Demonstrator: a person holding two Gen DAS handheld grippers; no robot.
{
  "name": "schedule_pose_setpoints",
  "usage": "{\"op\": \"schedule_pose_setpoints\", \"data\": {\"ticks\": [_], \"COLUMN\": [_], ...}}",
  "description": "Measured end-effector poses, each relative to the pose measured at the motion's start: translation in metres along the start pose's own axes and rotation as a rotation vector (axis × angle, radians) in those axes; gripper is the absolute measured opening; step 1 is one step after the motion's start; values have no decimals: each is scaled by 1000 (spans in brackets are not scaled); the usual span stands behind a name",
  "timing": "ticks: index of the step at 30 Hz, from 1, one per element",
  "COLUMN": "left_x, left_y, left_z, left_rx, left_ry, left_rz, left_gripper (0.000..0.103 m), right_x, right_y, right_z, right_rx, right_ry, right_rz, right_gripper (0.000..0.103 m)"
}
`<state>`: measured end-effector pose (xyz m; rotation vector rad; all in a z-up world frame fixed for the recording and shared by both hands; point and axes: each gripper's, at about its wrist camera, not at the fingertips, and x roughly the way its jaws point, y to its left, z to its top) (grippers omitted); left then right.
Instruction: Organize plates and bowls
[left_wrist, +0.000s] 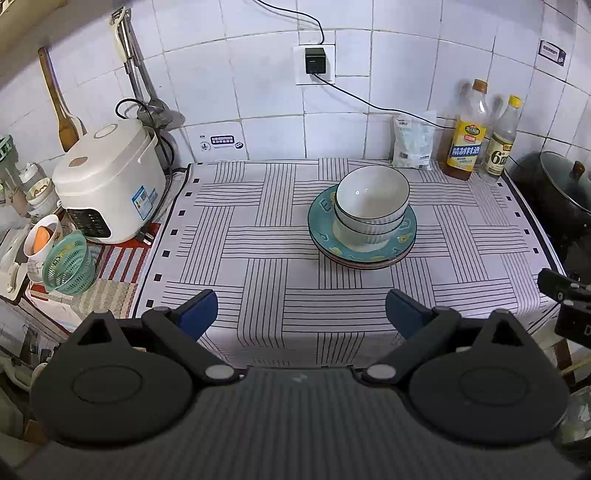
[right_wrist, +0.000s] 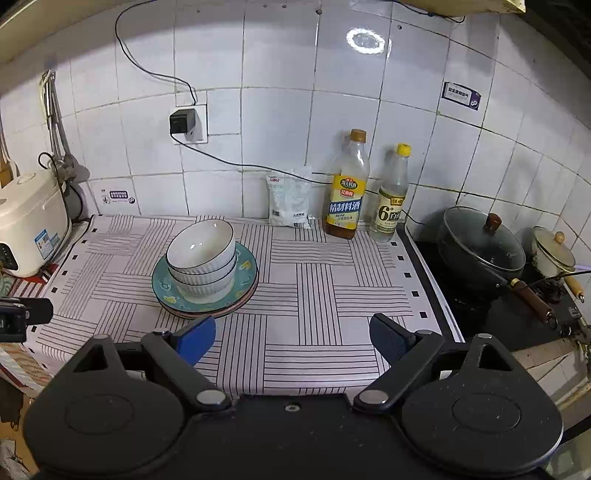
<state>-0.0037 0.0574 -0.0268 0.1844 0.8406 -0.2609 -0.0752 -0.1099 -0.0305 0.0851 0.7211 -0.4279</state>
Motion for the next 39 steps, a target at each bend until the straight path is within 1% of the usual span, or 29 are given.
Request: {"op": "schedule_pose_setpoints", "data": {"ticks": [4, 7, 15, 18, 27, 39], "left_x": [2, 3, 6, 6, 8, 16], "left_y": [-1, -3, -2, -4, -2, 10], "left_z": [-2, -5, -7, -7, -8, -3], "left_rx": [6, 5, 5, 18, 27, 5], "left_ry": [-6, -11, -12, -15, -10, 10], "left_rz": [-4, -5, -20, -10, -20, -30], "left_gripper": [99, 99, 99, 99, 99, 99], "right_x": [-2, -3, -3, -2, 0, 6], "right_y": [0, -1, 2, 3, 4, 4], "right_z": [-3, -5, -8, -9, -12, -10], "right_rx": [-3, -6, -9, -13, 9, 10], "right_ry": [-33, -41, -32, -22, 6, 31], "right_rz": [-34, -38, -43, -46, -38, -41], "right_gripper": [93, 93, 93, 93, 93, 93]}}
